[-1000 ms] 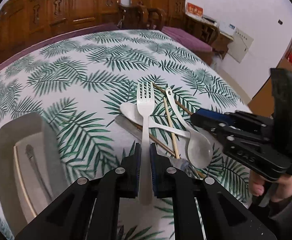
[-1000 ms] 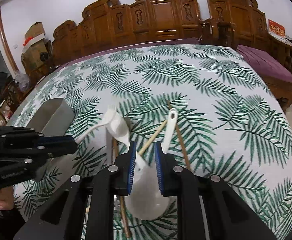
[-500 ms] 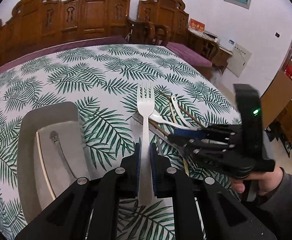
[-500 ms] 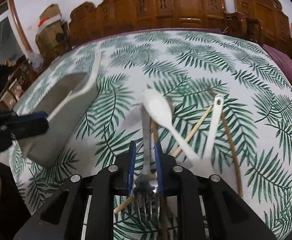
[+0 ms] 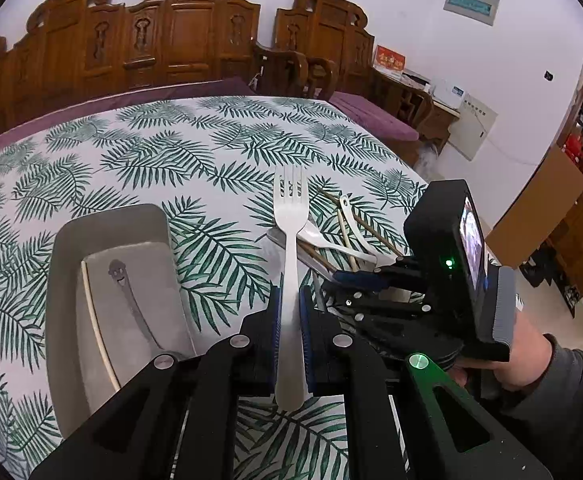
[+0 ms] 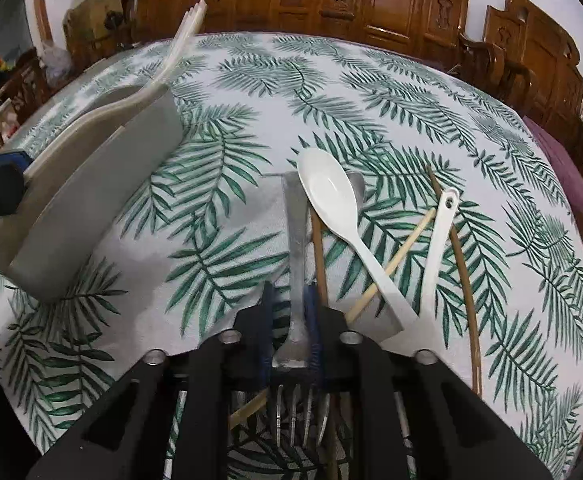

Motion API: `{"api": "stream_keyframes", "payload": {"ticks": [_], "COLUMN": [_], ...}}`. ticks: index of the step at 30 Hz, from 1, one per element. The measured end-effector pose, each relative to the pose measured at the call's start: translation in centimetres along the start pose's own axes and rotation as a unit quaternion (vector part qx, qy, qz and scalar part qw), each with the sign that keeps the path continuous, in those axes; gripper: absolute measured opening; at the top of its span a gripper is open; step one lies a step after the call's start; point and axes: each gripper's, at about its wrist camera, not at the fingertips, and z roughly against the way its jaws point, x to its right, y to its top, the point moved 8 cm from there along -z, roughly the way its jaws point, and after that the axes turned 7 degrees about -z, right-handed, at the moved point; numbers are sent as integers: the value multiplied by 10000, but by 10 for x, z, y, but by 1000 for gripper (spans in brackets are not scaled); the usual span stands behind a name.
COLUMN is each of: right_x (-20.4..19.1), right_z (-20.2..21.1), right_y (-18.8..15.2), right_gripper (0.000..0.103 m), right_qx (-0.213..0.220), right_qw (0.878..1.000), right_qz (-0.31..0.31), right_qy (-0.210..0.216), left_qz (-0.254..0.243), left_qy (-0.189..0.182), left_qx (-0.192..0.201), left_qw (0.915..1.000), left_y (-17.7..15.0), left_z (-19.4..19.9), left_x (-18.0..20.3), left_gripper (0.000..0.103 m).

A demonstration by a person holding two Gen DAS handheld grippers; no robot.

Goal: Organize utensils
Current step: 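Carry the white plastic fork into the tray and open the left tool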

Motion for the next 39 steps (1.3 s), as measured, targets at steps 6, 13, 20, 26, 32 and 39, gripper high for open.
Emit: {"api": "stream_keyframes", "payload": {"ticks": [6,13,20,26,32,39], "right_x": [-2,-11,-33,-42,-43,-45], "right_z": [2,23,37,37,35,42], "right_y": [0,14,19,20,19,22], "right_gripper": [8,8,8,8,8,8], "right_qx": [23,429,622,638,613,758], "right_qw": [9998,9978,9959,9949,9948,9929], "right_qz": [-113,-240,-138,-90,-54,-69], "right_qy": [133,441,640,777,809,917], "left_qz": [-17,38,192,377,592,745], "left_qy": [25,147,411,735,988,1139], "left_qx": [32,95,77,24,-153,-485], "left_qw": [10000,9998,9989,9966,9932,9895], "left_y": [-1,-2,-12,-18,-29,-43], "left_z": [8,20,30,30,21,1], "left_x": [-1,-11,-36,-69,-103,-122], "left_gripper": [8,8,8,8,8,8]}}
